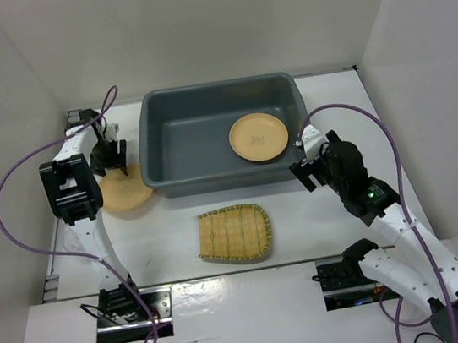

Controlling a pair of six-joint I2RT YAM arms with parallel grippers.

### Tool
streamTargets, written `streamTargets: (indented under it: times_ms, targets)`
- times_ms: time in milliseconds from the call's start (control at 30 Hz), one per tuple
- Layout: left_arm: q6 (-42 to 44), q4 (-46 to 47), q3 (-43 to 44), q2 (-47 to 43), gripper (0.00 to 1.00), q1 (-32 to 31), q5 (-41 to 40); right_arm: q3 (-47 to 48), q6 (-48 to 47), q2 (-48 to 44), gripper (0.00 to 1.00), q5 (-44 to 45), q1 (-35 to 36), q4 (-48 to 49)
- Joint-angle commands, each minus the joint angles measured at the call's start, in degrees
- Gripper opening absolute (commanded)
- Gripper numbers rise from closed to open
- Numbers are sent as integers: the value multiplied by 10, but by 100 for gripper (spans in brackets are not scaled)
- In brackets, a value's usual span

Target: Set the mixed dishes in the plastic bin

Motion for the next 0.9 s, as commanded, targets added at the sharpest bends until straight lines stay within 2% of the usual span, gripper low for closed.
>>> streamTargets:
  times_ms: [0,167,300,333,433,533,800,867]
  targets:
    - [19,0,10,35,77,-4,36,-7,8,3,98,10,4,7]
    - [14,-7,26,61,67,-4,47,-7,8,8,98,10,4,7]
    - [7,-13,32,67,39,-4,47,-12,8,9,98,15,4,7]
    - [-5,-13,37,67,25,-4,36,-12,8,9,98,15,4,7]
    - [-16,-13,37,67,15,-4,25,-12,8,9,98,21,4,7]
    - [-33,-13,37,67,0,-4,3,-12,8,9,98,21,4,13]
    - [-89,-36,73,40,0,7,-40,-12,8,9,98,21,4,13]
    - [-143,-46,88,31,0,7,-98,-12,8,9,98,21,4,13]
